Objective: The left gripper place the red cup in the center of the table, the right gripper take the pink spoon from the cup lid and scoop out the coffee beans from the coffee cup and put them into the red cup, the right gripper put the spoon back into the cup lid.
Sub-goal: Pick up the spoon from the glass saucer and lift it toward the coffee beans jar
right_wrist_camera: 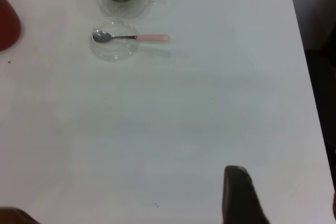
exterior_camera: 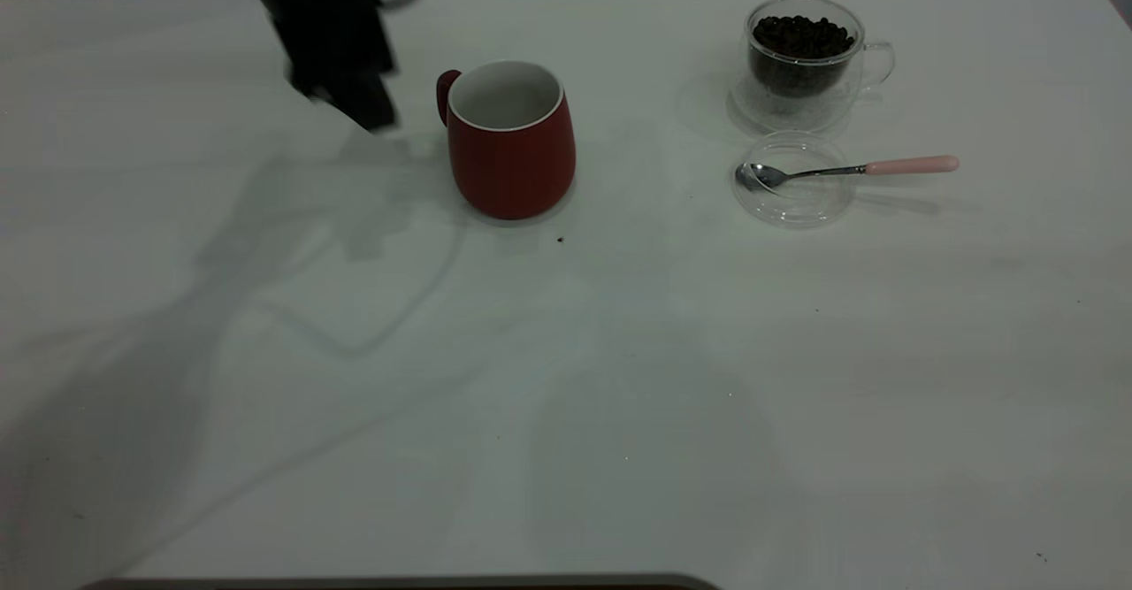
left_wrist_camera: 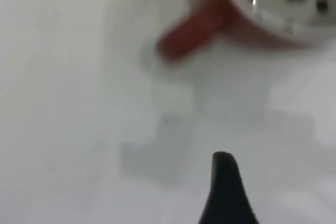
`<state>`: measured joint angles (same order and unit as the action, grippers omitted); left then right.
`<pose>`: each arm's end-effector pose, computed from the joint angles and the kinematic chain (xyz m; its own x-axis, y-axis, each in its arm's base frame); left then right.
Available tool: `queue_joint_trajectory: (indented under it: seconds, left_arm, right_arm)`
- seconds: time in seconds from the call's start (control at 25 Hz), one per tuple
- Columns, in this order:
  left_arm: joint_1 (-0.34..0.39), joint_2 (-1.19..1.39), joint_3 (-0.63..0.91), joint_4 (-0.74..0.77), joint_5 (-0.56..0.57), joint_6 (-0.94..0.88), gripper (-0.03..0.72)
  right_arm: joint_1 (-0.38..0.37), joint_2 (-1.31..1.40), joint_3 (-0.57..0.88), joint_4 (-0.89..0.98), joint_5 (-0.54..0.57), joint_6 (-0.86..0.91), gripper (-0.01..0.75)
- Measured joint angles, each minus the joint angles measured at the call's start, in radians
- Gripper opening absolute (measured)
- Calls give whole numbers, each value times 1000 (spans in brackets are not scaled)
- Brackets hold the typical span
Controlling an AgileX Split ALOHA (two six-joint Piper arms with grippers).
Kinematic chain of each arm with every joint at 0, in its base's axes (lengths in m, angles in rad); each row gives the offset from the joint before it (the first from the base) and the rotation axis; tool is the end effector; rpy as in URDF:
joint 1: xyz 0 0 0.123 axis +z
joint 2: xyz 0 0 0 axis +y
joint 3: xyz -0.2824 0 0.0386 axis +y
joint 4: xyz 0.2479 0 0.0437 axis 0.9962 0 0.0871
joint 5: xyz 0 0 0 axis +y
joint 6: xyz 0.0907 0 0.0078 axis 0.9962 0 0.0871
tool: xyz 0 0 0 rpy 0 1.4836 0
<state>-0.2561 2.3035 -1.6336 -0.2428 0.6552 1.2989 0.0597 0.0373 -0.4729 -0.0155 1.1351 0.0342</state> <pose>0.4509 -0.1319 0.1027 -0.1416 0.9507 -0.2759 0.9469 0.2113 0.2422 0.0000 -0.0013 0.2639 -0.5748 -0.0067 -0.8183 -0.0323 0.9994 0.0146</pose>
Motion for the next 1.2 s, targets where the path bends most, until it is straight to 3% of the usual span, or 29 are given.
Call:
queue_joint_trajectory:
  seconds: [0.12, 0.24, 0.4, 0.64, 0.8, 1.2]
  left_arm:
    - [4, -105, 0, 123, 133, -247, 587]
    - [4, -225, 0, 170, 301, -578, 587]
    - [4, -390, 1, 243, 515, -866, 587]
    - [4, -644, 80, 243, 515, -990, 587]
    - [4, -842, 221, 234, 515, -1051, 587]
    - [4, -1334, 796, 233, 515, -1191, 587]
  right_arm:
    - [0, 0, 0, 0, 0, 0, 453]
    - [0, 0, 0, 0, 0, 0, 453]
    - [0, 0, 0, 0, 0, 0, 453]
    - [0, 0, 0, 0, 0, 0, 453]
    - [0, 0, 0, 0, 0, 0, 453]
    - [0, 0, 0, 0, 0, 0, 453]
